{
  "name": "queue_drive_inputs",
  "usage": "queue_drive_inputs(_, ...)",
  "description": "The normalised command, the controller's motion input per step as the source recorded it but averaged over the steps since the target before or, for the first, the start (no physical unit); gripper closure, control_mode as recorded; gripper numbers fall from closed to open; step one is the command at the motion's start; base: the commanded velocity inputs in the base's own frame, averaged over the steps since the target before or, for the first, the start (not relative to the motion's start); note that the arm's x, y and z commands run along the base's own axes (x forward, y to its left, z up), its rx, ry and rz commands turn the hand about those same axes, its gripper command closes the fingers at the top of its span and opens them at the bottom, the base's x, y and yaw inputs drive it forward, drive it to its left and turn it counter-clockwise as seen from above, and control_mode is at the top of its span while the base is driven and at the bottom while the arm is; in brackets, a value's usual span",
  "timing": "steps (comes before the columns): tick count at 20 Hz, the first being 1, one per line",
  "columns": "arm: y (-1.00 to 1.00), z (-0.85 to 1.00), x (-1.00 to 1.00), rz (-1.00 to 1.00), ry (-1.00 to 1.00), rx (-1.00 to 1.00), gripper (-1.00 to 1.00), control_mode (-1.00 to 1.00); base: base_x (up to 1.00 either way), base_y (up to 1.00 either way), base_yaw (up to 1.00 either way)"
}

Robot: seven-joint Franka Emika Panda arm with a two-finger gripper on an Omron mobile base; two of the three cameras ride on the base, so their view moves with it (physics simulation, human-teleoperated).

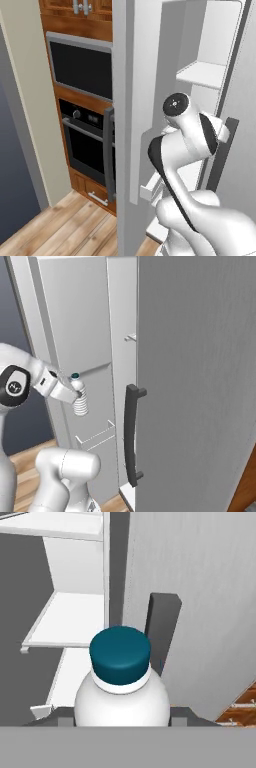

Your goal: Take the bottled waters from the counter and place them in the freezer to freeze. Close the freezer door after placing the bottles.

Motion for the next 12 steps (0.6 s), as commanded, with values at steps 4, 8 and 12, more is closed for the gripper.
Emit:
queue_drive_inputs(4,-0.14,0.60,0.62,0.19,0.04,0.12,1.00,-1.00,0.00,0.00,0.00)
queue_drive_inputs(8,-0.06,0.43,0.54,0.08,0.02,0.08,1.00,-1.00,0.00,0.00,0.00)
queue_drive_inputs(12,-0.17,0.35,0.43,0.00,0.02,0.02,1.00,-1.00,0.00,0.00,0.00)
